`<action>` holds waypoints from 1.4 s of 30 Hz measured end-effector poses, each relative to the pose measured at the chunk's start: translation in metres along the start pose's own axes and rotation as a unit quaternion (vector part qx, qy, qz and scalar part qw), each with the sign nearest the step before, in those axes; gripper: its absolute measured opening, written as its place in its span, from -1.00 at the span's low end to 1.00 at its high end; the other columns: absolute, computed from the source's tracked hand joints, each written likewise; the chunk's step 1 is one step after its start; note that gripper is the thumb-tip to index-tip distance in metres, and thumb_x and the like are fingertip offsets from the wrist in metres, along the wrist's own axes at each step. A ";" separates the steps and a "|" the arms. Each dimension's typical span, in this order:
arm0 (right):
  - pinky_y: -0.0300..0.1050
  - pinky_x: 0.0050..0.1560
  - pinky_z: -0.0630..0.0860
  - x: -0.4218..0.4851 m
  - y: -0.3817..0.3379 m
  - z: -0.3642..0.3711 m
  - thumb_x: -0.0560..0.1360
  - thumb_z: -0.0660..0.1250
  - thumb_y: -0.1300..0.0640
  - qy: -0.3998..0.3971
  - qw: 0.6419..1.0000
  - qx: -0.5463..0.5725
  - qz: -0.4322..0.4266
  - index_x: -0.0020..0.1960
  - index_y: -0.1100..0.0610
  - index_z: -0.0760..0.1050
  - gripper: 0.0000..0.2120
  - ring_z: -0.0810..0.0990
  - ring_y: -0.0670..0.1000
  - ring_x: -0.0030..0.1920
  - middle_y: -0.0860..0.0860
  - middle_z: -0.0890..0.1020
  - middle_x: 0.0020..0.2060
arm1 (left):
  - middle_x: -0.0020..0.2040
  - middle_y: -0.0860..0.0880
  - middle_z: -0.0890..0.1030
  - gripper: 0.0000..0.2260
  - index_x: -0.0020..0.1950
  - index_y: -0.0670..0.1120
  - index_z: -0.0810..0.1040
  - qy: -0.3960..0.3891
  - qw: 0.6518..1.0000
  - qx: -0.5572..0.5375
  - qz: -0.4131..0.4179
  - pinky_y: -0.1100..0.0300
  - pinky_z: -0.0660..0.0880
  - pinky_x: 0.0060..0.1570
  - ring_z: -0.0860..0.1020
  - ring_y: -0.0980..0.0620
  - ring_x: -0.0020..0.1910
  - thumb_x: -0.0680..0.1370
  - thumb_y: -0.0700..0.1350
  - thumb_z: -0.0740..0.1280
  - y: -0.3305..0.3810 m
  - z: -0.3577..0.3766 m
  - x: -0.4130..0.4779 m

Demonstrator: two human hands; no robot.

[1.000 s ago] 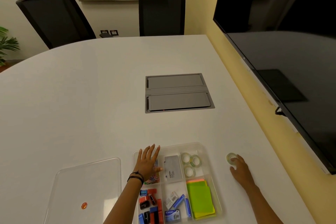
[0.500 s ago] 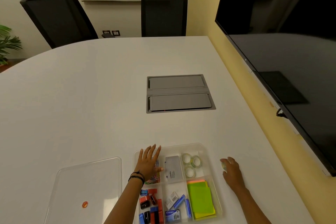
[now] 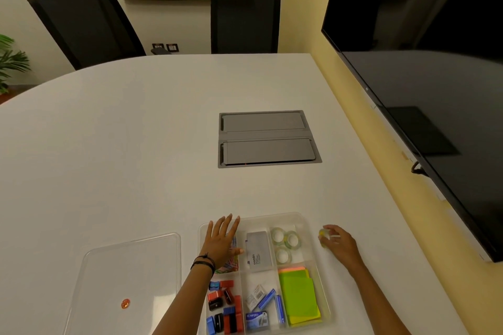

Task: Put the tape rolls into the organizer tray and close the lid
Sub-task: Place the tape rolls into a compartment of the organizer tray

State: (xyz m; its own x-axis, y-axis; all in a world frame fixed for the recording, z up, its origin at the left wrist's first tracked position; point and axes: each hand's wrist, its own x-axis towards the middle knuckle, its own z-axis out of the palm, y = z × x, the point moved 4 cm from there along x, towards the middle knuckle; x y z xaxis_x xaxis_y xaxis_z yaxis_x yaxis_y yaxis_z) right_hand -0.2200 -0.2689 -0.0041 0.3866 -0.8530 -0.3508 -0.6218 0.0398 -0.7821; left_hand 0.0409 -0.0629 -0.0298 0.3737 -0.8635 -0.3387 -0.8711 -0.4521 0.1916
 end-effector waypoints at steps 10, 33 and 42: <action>-0.44 -0.24 0.52 -0.011 -0.052 0.039 0.47 0.40 0.09 -0.101 0.988 -0.013 -0.115 0.02 0.03 0.56 -0.86 0.58 -0.10 -0.22 0.04 0.61 -0.13 | 0.56 -0.12 -0.13 -0.26 0.50 0.01 -0.20 -0.001 1.000 0.003 0.002 -0.12 -0.18 0.48 -0.11 -0.12 0.53 0.54 0.24 0.18 0.002 -0.003 -0.002; -0.13 0.10 0.41 -0.019 -0.044 0.080 0.52 0.20 0.24 -0.201 0.882 -0.398 -0.150 0.25 0.17 0.42 -0.70 0.50 0.07 0.21 0.13 0.49 0.24 | 0.56 -0.13 -0.09 -0.25 0.51 -0.01 -0.15 0.010 1.000 -0.021 0.005 -0.16 -0.18 0.47 -0.10 -0.15 0.53 0.52 0.22 0.21 0.001 -0.002 -0.001; -0.06 0.03 0.48 -0.010 -0.061 0.081 0.54 0.15 0.26 -0.153 0.903 -0.377 -0.138 0.21 0.19 0.42 -0.74 0.55 0.14 0.10 0.18 0.56 0.14 | 0.56 -0.13 -0.11 -0.24 0.51 -0.01 -0.18 0.001 1.000 -0.009 0.002 -0.15 -0.19 0.47 -0.11 -0.15 0.53 0.53 0.24 0.19 0.002 -0.003 -0.002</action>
State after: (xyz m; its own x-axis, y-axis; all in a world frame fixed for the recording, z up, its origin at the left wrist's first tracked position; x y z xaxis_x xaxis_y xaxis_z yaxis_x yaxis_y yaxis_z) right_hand -0.1306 -0.2202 0.0053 0.6961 -0.5879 -0.4121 -0.7155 -0.6159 -0.3298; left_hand 0.0392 -0.0633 -0.0260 0.3706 -0.8661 -0.3356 -0.8667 -0.4523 0.2104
